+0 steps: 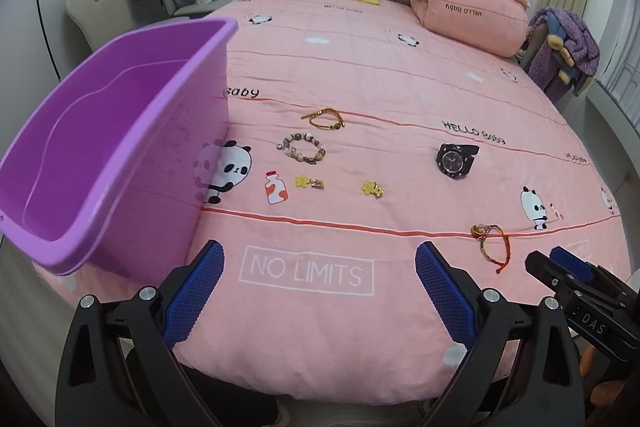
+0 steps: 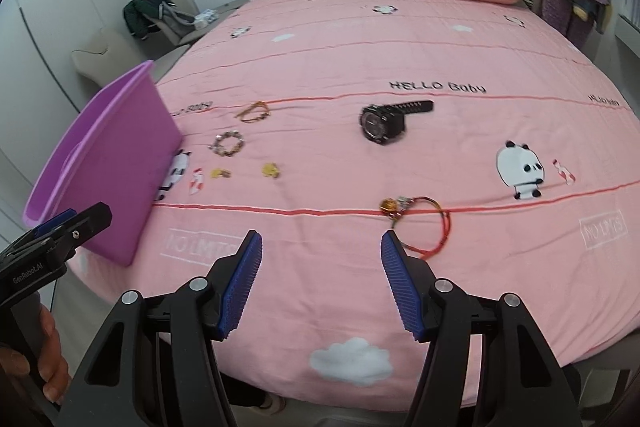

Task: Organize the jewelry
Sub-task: 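Approach the red-string charm bracelet with the right tool while the left tool approaches the yellow flower charm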

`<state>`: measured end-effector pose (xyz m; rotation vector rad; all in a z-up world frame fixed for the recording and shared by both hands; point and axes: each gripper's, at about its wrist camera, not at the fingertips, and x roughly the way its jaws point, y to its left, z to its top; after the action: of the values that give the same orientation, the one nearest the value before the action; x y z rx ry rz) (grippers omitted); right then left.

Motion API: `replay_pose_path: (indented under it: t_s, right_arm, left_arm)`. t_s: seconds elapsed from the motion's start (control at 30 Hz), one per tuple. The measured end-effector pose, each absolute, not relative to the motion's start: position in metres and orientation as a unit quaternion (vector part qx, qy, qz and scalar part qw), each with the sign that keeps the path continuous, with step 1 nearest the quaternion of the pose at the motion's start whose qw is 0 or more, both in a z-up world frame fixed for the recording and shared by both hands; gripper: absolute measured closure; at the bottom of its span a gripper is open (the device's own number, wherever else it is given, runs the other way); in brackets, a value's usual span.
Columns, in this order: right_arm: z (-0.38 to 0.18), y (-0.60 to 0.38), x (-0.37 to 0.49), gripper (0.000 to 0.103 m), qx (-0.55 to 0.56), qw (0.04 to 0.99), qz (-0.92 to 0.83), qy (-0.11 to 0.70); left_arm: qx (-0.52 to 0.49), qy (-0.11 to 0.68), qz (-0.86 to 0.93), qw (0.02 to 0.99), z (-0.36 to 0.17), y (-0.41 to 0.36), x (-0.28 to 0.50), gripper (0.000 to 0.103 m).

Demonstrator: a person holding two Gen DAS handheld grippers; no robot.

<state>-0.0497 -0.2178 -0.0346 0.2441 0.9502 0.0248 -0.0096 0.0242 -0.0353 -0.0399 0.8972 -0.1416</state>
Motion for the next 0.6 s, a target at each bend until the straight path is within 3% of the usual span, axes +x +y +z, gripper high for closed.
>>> replay_pose_path:
  t_s: [0.6]
  right_arm:
    - [-0.121, -0.256, 0.011, 0.044, 0.14, 0.849, -0.048, 0.508]
  left_arm:
    - [0.0, 0.485, -0.048, 0.873, -0.112, 0.01, 0.076, 0.008]
